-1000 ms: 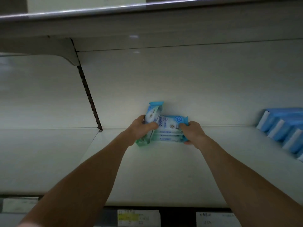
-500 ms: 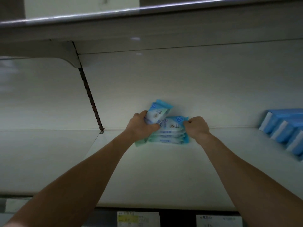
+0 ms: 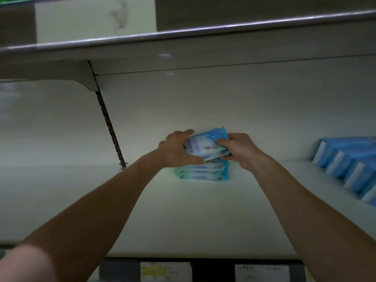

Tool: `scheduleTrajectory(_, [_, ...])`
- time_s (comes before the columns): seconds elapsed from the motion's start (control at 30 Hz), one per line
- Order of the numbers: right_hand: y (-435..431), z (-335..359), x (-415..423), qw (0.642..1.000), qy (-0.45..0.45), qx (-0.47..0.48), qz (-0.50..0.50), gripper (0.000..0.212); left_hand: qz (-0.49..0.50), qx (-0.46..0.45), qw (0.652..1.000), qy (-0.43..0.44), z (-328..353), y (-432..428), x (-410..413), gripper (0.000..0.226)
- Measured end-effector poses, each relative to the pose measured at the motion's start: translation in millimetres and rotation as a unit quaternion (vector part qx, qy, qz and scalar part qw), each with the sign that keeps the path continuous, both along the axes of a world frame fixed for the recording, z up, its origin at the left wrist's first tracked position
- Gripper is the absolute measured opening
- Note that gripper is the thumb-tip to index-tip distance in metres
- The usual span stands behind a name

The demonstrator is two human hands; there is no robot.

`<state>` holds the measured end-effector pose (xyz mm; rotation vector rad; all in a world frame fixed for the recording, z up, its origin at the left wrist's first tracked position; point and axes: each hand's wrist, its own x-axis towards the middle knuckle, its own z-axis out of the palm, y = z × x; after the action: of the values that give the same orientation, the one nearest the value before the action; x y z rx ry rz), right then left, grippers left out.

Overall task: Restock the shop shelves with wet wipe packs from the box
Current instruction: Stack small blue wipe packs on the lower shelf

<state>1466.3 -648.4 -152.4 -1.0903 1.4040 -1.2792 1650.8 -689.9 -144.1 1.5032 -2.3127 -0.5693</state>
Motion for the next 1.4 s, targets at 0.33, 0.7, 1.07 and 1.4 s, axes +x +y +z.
scheduleTrajectory(0.33, [4, -13, -18, 0.997, -0.060, 0.056, 0.005, 0.006, 0.163, 0.286, 0.857, 0.398, -1, -2, 11, 0.017])
scheduleTrajectory(0.7, [-23, -34, -8, 0.979, 0.180, 0.058, -0.069, 0.021, 0.269, 0.132, 0.917, 0.262, -15, -30, -3, 0.017])
scheduleTrajectory(1.07, [-17, -44, 2, 0.984, 0.082, 0.159, 0.030, 0.030, 0.190, 0.321, 0.878, 0.300, -43, -28, 2, 0.052])
scheduleTrajectory(1.4, [-21, -47, 8, 0.981, 0.113, 0.151, 0.035, 0.046, 0.200, 0.293, 0.898, 0.258, -37, -23, 10, 0.051])
